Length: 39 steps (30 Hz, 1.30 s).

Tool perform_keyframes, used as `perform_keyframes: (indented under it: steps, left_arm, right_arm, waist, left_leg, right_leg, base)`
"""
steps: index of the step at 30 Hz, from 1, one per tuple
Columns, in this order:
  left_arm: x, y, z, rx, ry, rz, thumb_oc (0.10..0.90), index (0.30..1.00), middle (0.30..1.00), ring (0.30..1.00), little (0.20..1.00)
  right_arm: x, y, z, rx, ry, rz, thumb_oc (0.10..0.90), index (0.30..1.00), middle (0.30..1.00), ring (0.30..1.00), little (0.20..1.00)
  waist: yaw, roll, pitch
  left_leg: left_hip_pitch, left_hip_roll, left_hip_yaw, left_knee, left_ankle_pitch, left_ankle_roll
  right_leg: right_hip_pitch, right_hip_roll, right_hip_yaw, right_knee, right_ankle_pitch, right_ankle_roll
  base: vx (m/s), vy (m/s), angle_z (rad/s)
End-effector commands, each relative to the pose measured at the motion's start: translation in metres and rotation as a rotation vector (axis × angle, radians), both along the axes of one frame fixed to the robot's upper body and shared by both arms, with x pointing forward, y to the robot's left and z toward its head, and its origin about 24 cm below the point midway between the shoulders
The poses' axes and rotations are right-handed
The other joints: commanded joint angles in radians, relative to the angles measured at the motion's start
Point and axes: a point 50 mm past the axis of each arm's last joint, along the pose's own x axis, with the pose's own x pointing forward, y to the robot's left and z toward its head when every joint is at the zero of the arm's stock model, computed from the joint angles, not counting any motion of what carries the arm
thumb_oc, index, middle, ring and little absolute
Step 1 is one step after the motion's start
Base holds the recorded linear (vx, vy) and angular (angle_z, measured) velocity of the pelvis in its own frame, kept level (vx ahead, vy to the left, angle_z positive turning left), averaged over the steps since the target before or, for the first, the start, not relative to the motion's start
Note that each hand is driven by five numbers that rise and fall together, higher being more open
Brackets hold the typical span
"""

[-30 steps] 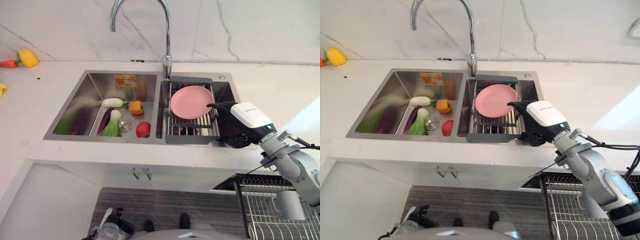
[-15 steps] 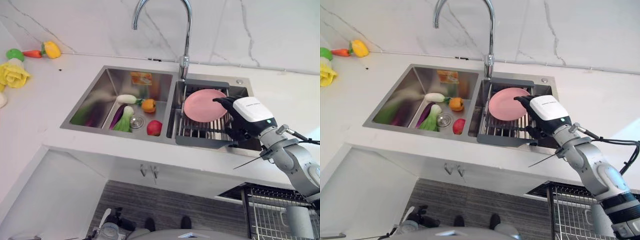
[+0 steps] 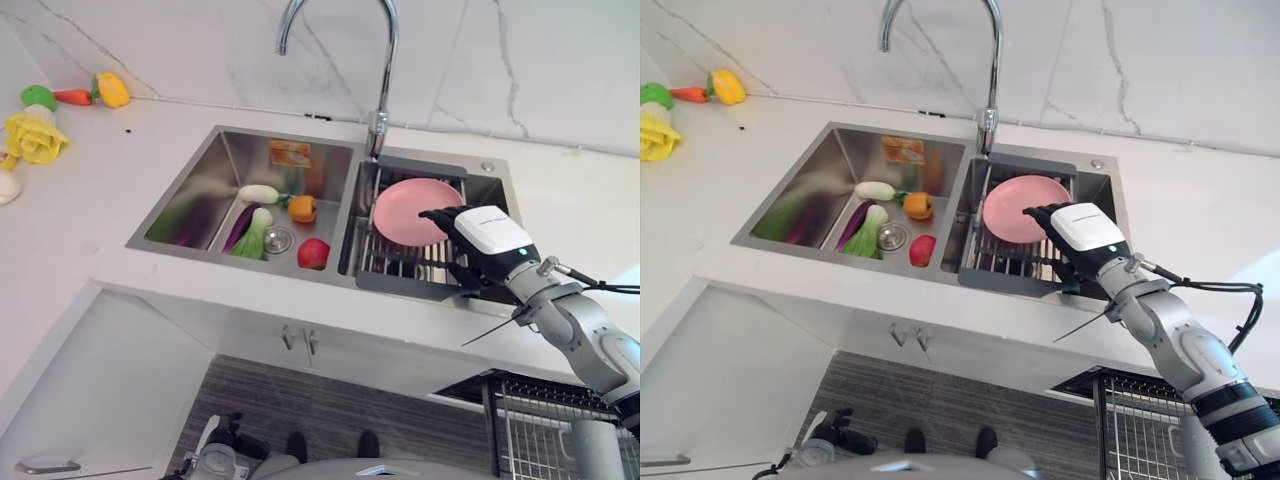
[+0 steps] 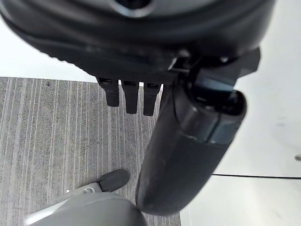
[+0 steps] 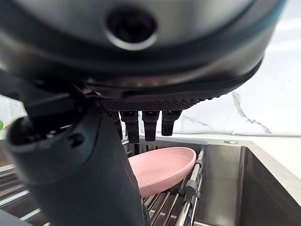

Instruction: Place the dishes in the dishwasher.

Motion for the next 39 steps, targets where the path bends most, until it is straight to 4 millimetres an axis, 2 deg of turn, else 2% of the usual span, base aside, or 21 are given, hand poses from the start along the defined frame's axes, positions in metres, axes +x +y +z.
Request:
perform_keyframes:
  steps: [1, 4, 6, 7, 10, 11, 12, 13, 16, 19, 21, 22, 23, 25, 26, 28, 33, 39]
  left_arm:
    - [0.003, 0.009, 0.001, 0.047, 0.010, 0.011, 0.800, 0.900, 0.900, 0.900, 0.900]
    - [0.005, 0.007, 0.001, 0.062, -0.002, 0.028, 0.800, 0.900, 0.900, 0.900, 0.900]
    - [0.005, 0.008, 0.001, 0.063, -0.002, 0.029, 0.800, 0.900, 0.900, 0.900, 0.900]
    - [0.005, 0.007, 0.001, 0.072, -0.005, 0.029, 0.800, 0.900, 0.900, 0.900, 0.900]
    - [0.004, 0.004, 0.001, 0.084, -0.009, 0.024, 0.800, 0.900, 0.900, 0.900, 0.900]
    - [0.005, 0.003, 0.001, 0.094, -0.012, 0.016, 0.800, 0.900, 0.900, 0.900, 0.900]
    - [0.005, 0.003, 0.001, 0.094, -0.013, 0.018, 0.800, 0.900, 0.900, 0.900, 0.900]
    - [0.005, 0.003, 0.001, 0.100, -0.015, 0.014, 0.800, 0.900, 0.900, 0.900, 0.900]
    - [0.006, 0.002, 0.001, 0.103, -0.017, 0.010, 0.800, 0.900, 0.900, 0.900, 0.900]
    - [0.006, 0.001, 0.001, 0.124, -0.022, -0.007, 0.800, 0.900, 0.900, 0.900, 0.900]
    - [0.006, 0.002, 0.001, 0.128, -0.023, -0.009, 0.800, 0.900, 0.900, 0.900, 0.900]
    - [0.006, 0.003, 0.002, 0.137, -0.024, -0.011, 0.800, 0.900, 0.900, 0.900, 0.900]
    - [0.006, 0.002, 0.002, 0.137, -0.024, -0.011, 0.800, 0.900, 0.900, 0.900, 0.900]
    - [0.005, 0.003, 0.002, 0.142, -0.021, -0.012, 0.800, 0.900, 0.900, 0.900, 0.900]
    - [0.005, 0.003, 0.002, 0.142, -0.022, -0.013, 0.800, 0.900, 0.900, 0.900, 0.900]
    - [0.002, 0.003, 0.001, 0.145, -0.014, -0.011, 0.800, 0.900, 0.900, 0.900, 0.900]
    - [0.002, 0.004, 0.001, 0.152, -0.019, -0.012, 0.800, 0.900, 0.900, 0.900, 0.900]
    - [0.000, 0.006, 0.001, 0.154, -0.009, -0.009, 0.800, 0.900, 0.900, 0.900, 0.900]
  right_arm:
    - [0.022, 0.014, 0.040, 0.046, -0.276, 0.017, 0.800, 0.900, 0.900, 0.900, 0.900]
    - [0.027, 0.014, 0.029, 0.060, -0.340, -0.053, 0.800, 0.900, 0.900, 0.900, 0.900]
    - [0.028, 0.014, 0.029, 0.061, -0.341, -0.052, 0.800, 0.900, 0.900, 0.900, 0.900]
    - [0.032, 0.017, 0.019, 0.080, -0.355, -0.087, 0.800, 0.900, 0.900, 0.900, 0.900]
    - [0.036, 0.024, 0.008, 0.105, -0.384, -0.124, 0.800, 0.900, 0.900, 0.900, 0.900]
    - [0.040, 0.030, 0.003, 0.106, -0.404, -0.132, 0.765, 0.848, 0.848, 0.848, 0.848]
    - [0.041, 0.031, 0.003, 0.106, -0.405, -0.132, 0.624, 0.636, 0.636, 0.636, 0.636]
    - [0.045, 0.036, 0.002, 0.088, -0.413, -0.125, 0.400, 0.300, 0.300, 0.300, 0.300]
    - [0.047, 0.038, 0.003, 0.076, -0.425, -0.123, 0.400, 0.300, 0.300, 0.300, 0.300]
    - [0.052, 0.040, 0.023, 0.048, -0.572, -0.118, 0.400, 0.300, 0.300, 0.300, 0.300]
    - [0.052, 0.042, 0.028, 0.046, -0.598, -0.109, 0.400, 0.300, 0.300, 0.300, 0.300]
    - [0.052, 0.043, 0.041, 0.023, -0.662, -0.090, 0.400, 0.300, 0.300, 0.300, 0.300]
    - [0.051, 0.043, 0.042, 0.022, -0.662, -0.090, 0.400, 0.300, 0.300, 0.300, 0.300]
    - [0.046, 0.042, 0.062, 0.019, -0.752, -0.072, 0.400, 0.300, 0.300, 0.300, 0.300]
    - [0.046, 0.041, 0.062, 0.018, -0.752, -0.073, 0.400, 0.300, 0.300, 0.300, 0.300]
    - [0.039, 0.034, 0.080, 0.044, -0.847, -0.088, 0.400, 0.300, 0.300, 0.300, 0.300]
    - [0.026, 0.022, 0.099, 0.110, -0.963, -0.124, 0.400, 0.300, 0.300, 0.300, 0.300]
    - [-0.001, 0.011, 0.125, 0.222, -1.109, -0.118, 0.400, 0.300, 0.300, 0.300, 0.300]
  waist:
    - [0.037, -0.078, -0.021]
    - [0.044, -0.074, -0.019]
    - [0.043, -0.076, -0.018]
    - [0.048, -0.075, -0.018]
    - [0.054, -0.072, -0.017]
    - [0.058, -0.072, -0.017]
    - [0.057, -0.073, -0.016]
    - [0.062, -0.073, -0.017]
    - [0.064, -0.072, -0.017]
    - [0.073, -0.070, -0.018]
    - [0.075, -0.069, -0.018]
    - [0.079, -0.069, -0.018]
    - [0.079, -0.069, -0.018]
    - [0.079, -0.068, -0.019]
    - [0.080, -0.068, -0.019]
    - [0.075, -0.066, -0.021]
    - [0.068, -0.062, -0.021]
    - [0.055, -0.057, -0.023]
  left_leg:
    - [0.060, 0.026, 0.026, 0.010, -0.087, -0.041]
    - [0.060, 0.027, 0.022, 0.010, -0.085, -0.040]
    - [0.060, 0.027, 0.022, 0.010, -0.085, -0.040]
    - [0.060, 0.029, 0.021, 0.010, -0.085, -0.040]
    - [0.059, 0.030, 0.020, 0.010, -0.084, -0.041]
    - [0.061, 0.031, 0.020, 0.010, -0.084, -0.042]
    - [0.061, 0.031, 0.020, 0.010, -0.084, -0.042]
    - [0.061, 0.032, 0.019, 0.010, -0.083, -0.043]
    - [0.062, 0.032, 0.018, 0.010, -0.082, -0.044]
    - [0.059, 0.034, 0.014, 0.010, -0.078, -0.045]
    - [0.058, 0.034, 0.014, 0.010, -0.078, -0.046]
    - [0.057, 0.034, 0.013, 0.010, -0.077, -0.046]
    - [0.056, 0.034, 0.013, 0.010, -0.076, -0.046]
    - [0.054, 0.034, 0.013, 0.010, -0.076, -0.047]
    - [0.054, 0.034, 0.013, 0.010, -0.076, -0.047]
    - [0.054, 0.033, 0.012, 0.010, -0.077, -0.046]
    - [0.054, 0.032, 0.012, 0.010, -0.077, -0.045]
    - [0.057, 0.031, 0.015, 0.010, -0.079, -0.043]
  right_leg:
    - [0.015, -0.117, 0.014, 0.011, -0.030, 0.130]
    - [0.016, -0.116, 0.011, 0.011, -0.032, 0.128]
    - [0.016, -0.116, 0.011, 0.011, -0.032, 0.128]
    - [0.017, -0.117, 0.010, 0.011, -0.032, 0.127]
    - [0.019, -0.115, 0.008, 0.011, -0.035, 0.125]
    - [0.021, -0.114, 0.006, 0.011, -0.036, 0.125]
    - [0.021, -0.114, 0.006, 0.011, -0.036, 0.125]
    - [0.022, -0.113, 0.006, 0.011, -0.037, 0.124]
    - [0.022, -0.113, 0.005, 0.011, -0.037, 0.124]
    - [0.022, -0.114, -0.002, 0.011, -0.037, 0.125]
    - [0.022, -0.114, -0.003, 0.011, -0.037, 0.125]
    - [0.022, -0.115, -0.005, 0.011, -0.037, 0.126]
    - [0.022, -0.115, -0.005, 0.011, -0.037, 0.126]
    - [0.022, -0.115, -0.007, 0.011, -0.037, 0.127]
    - [0.022, -0.115, -0.007, 0.011, -0.037, 0.127]
    - [0.024, -0.116, -0.009, 0.011, -0.039, 0.127]
    - [0.024, -0.117, -0.009, 0.011, -0.040, 0.126]
    - [0.019, -0.115, -0.003, 0.011, -0.040, 0.127]
  base:
    - [0.00, -0.003, 0.04]
    - [-0.01, -0.006, 0.05]
    - [0.00, -0.003, 0.02]
    - [-0.01, -0.011, 0.04]
    - [-0.01, -0.007, 0.03]
    - [-0.01, -0.007, 0.04]
    - [-0.01, -0.014, 0.03]
    - [0.00, 0.000, 0.00]
    - [0.00, -0.001, 0.02]
    - [0.00, -0.001, 0.02]
    - [0.00, 0.000, 0.00]
    - [0.00, 0.000, 0.00]
    - [0.00, 0.000, 0.00]
    - [0.00, 0.000, 0.00]
    - [0.00, 0.000, 0.00]
    - [0.00, 0.000, 0.00]
    - [0.00, 0.000, 0.01]
    - [0.00, -0.003, 0.03]
